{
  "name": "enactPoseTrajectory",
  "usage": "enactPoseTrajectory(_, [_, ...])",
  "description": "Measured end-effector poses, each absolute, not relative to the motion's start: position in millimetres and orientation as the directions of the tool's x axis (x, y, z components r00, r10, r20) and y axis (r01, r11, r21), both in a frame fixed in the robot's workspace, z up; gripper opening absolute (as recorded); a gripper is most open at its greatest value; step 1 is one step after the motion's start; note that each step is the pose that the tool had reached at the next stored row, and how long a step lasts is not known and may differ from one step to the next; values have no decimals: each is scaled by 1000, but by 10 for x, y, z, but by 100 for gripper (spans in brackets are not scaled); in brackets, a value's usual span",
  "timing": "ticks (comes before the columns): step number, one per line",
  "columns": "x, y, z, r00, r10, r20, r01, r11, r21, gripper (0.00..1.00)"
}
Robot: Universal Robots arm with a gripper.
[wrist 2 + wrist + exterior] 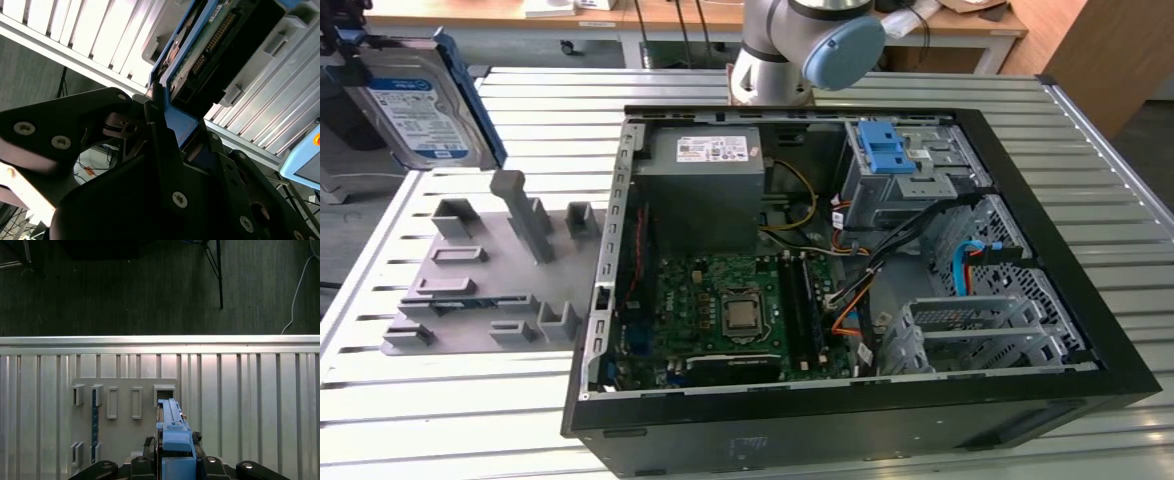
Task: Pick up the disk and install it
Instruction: 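Pick up the disk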
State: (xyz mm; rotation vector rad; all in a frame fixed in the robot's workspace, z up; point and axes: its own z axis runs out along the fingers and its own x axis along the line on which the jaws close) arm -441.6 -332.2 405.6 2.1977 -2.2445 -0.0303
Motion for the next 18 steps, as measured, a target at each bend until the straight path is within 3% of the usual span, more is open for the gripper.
enactPoseTrajectory(18, [-4416,-3322,4197,-21,-1000,-13,-1000,21,14,36])
